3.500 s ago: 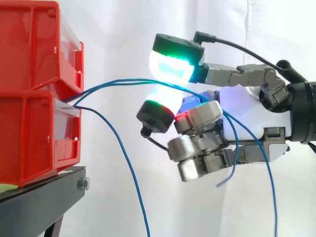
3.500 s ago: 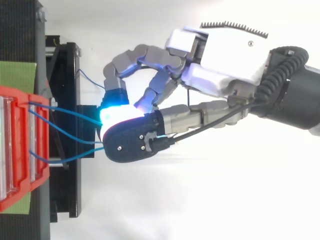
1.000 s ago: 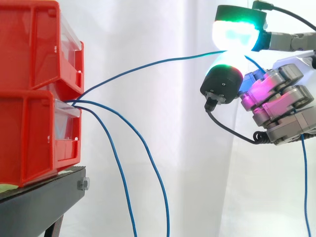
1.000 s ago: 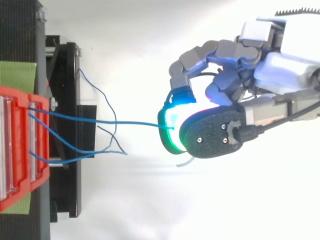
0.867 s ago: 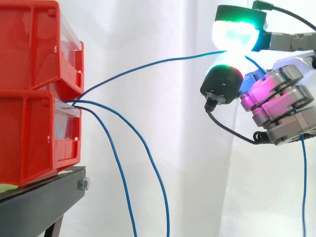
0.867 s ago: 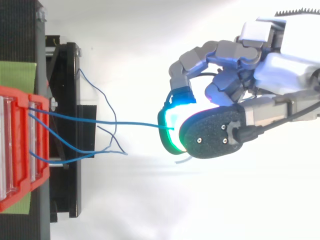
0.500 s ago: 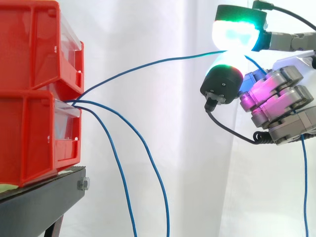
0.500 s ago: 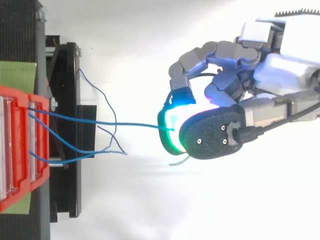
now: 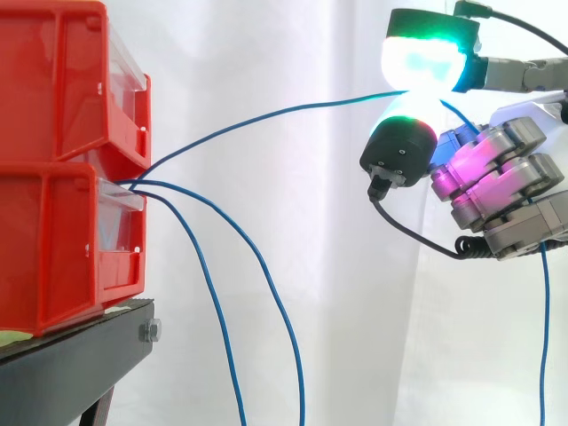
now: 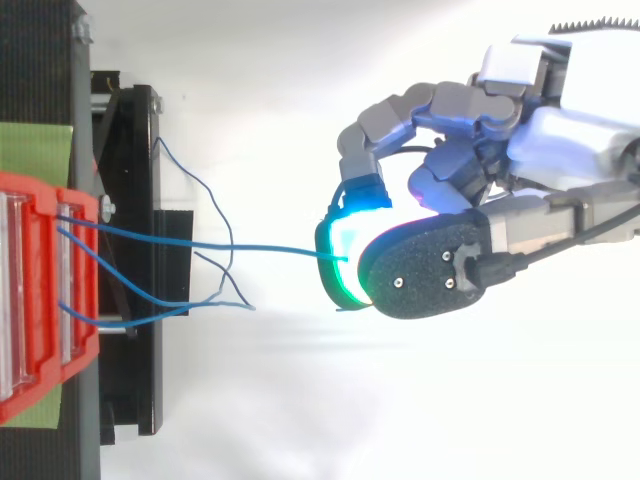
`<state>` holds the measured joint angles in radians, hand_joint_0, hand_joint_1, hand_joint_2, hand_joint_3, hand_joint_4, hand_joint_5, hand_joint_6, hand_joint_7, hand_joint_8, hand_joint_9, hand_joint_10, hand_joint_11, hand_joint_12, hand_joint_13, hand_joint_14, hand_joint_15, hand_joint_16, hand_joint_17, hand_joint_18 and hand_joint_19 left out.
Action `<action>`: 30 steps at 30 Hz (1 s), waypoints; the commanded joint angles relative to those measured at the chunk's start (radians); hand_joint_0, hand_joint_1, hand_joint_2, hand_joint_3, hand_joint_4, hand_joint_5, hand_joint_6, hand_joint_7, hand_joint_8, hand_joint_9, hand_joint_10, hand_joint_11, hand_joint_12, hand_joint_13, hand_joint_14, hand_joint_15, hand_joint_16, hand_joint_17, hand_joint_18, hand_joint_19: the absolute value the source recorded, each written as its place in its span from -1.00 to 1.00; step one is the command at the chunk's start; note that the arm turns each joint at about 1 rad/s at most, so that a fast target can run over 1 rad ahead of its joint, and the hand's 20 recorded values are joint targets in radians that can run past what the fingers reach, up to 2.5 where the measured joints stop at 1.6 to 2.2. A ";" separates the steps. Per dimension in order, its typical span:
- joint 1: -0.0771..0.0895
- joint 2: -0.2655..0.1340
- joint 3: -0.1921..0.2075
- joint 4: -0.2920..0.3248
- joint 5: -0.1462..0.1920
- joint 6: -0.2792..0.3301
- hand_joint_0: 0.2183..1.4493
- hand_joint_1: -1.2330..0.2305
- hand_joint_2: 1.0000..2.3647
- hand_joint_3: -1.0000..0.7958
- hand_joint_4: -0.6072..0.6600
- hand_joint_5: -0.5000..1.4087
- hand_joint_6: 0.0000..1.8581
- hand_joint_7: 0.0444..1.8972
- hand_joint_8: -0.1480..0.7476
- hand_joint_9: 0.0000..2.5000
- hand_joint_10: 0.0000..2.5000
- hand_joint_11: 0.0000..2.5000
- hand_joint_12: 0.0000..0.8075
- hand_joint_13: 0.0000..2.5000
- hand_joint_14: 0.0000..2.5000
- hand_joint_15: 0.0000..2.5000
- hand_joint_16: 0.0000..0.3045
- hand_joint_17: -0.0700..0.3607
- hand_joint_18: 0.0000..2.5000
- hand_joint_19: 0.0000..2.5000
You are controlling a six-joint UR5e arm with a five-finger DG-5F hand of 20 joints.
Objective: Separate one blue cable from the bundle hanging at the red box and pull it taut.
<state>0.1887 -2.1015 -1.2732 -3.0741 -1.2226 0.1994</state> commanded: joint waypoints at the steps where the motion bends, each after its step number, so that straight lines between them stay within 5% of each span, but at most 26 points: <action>1: 0.000 0.000 -0.001 0.000 0.000 0.000 -0.25 -0.28 -0.97 -0.04 0.20 -0.65 0.01 0.28 0.00 -0.32 0.48 0.03 -0.12 -0.28 0.88 0.15 -0.78 -0.33 0.13 0.75; 30: 0.000 0.000 0.000 0.000 0.000 0.000 -0.26 -0.27 -0.97 -0.03 0.21 -0.65 0.01 0.31 0.01 -0.30 0.52 0.06 -0.11 -0.27 0.90 0.17 -0.78 -0.33 0.14 0.75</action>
<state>0.1887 -2.1016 -1.2735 -3.0741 -1.2226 0.1994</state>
